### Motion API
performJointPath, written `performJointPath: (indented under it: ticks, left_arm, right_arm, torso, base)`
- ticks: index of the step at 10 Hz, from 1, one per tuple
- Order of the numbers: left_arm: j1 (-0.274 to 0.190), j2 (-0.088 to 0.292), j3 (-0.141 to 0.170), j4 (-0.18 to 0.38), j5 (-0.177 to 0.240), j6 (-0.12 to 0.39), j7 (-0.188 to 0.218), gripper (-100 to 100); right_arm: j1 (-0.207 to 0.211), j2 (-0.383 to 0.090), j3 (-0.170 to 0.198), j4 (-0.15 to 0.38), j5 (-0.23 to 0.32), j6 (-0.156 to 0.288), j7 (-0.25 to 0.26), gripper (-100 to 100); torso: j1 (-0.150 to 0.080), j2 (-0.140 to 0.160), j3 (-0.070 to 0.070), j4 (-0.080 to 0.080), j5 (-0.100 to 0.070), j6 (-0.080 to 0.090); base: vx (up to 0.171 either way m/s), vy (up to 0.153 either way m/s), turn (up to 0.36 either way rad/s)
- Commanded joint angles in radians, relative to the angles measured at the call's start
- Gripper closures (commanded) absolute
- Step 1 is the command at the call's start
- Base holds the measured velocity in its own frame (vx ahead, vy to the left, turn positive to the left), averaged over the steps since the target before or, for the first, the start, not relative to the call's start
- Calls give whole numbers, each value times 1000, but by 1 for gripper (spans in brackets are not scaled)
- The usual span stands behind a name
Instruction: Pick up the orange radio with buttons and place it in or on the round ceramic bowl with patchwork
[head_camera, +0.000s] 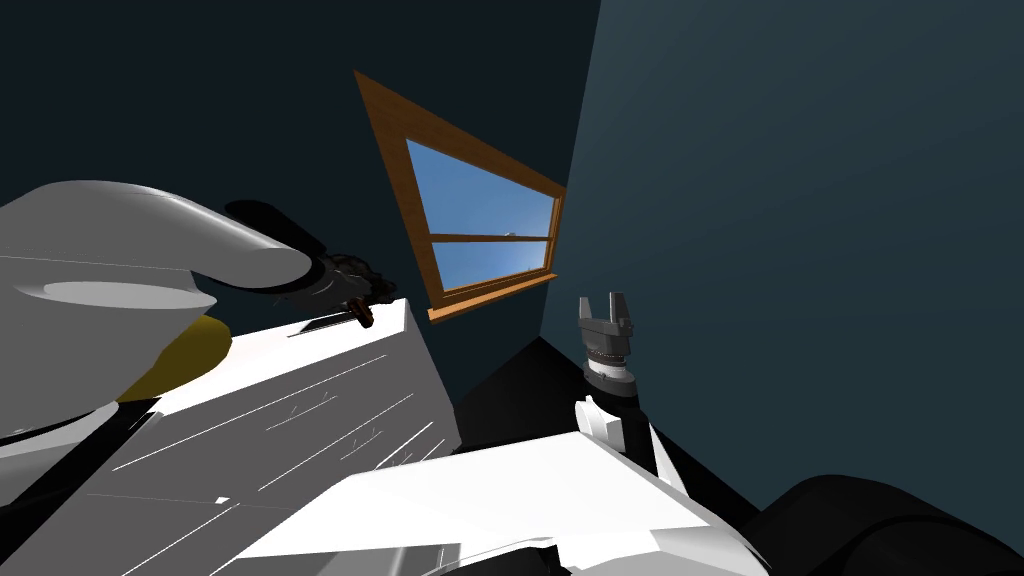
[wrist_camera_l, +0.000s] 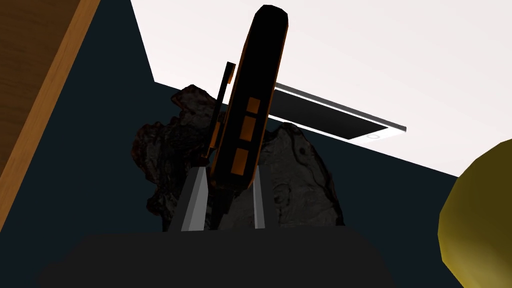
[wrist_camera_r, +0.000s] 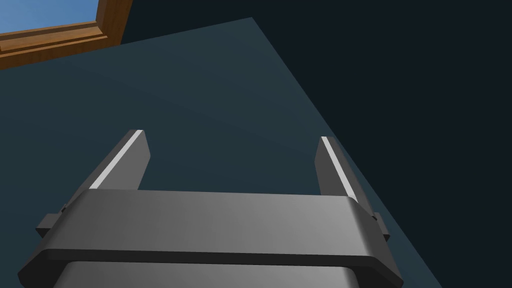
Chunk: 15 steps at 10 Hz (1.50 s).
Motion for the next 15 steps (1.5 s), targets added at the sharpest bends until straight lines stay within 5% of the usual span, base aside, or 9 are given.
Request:
performJointPath:
  ticks: [1, 2, 8, 15]
  left_arm:
    - [0, 0, 0, 0, 0, 0, 0, 0]
    - [-6, 3, -2, 2, 7, -43, 0, 100]
    - [-70, 25, -25, 22, 80, -189, -2, 100]
    - [-189, 58, -62, 74, 217, -246, -5, 100]
  right_arm:
    - [0, 0, 0, 0, 0, 0, 0, 0]
    - [0, 0, 0, 0, 0, 0, 0, 0]
    - [0, 0, 0, 0, 0, 0, 0, 0]
    - [0, 0, 0, 0, 0, 0, 0, 0]
  torso:
    - [0, 0, 0, 0, 0, 0]
    - [1, 0, 0, 0, 0, 0]
    - [0, 4, 3, 3, 0, 0]
    - [0, 9, 6, 4, 0, -1]
  base:
    - [0, 0, 0]
    - [-9, 2, 37]
    - [-31, 1, 69]
    - [-67, -17, 110]
